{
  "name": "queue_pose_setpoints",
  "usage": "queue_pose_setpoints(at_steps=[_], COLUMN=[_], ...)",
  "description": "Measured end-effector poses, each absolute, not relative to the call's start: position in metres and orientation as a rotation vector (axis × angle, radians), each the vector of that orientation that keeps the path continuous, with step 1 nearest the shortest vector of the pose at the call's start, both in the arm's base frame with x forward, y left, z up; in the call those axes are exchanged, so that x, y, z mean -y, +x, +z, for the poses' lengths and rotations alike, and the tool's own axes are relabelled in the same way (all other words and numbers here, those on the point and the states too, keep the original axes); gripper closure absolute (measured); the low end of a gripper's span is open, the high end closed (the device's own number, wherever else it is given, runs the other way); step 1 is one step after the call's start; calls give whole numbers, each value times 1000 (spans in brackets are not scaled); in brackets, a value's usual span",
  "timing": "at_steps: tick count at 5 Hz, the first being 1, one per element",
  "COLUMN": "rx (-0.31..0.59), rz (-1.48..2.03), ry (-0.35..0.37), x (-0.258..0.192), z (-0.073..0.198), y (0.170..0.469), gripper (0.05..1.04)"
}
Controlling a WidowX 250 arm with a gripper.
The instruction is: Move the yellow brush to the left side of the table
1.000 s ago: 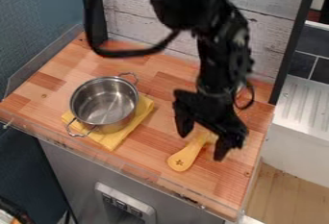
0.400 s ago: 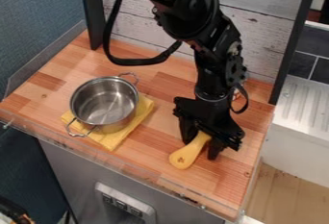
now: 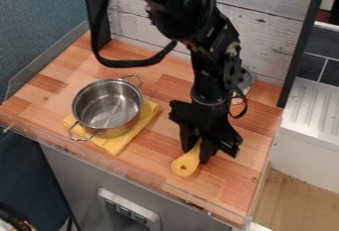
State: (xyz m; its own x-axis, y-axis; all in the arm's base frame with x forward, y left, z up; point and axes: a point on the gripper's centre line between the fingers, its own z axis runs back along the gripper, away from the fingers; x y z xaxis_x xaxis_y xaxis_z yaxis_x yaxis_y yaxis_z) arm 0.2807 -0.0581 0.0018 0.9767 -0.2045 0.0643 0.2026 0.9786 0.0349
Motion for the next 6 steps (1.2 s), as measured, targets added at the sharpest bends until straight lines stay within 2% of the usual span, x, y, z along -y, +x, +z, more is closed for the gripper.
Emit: queue_pose_setpoints(at_steps=[2, 3, 5, 6], rx=[180, 191, 94, 66], rz=[-123, -41, 23, 14], ry=[60, 111, 132, 135], x=[-7, -60, -154, -179], z=[67, 76, 45, 28], y=[297, 304, 310, 315], gripper=[747, 748, 748, 748])
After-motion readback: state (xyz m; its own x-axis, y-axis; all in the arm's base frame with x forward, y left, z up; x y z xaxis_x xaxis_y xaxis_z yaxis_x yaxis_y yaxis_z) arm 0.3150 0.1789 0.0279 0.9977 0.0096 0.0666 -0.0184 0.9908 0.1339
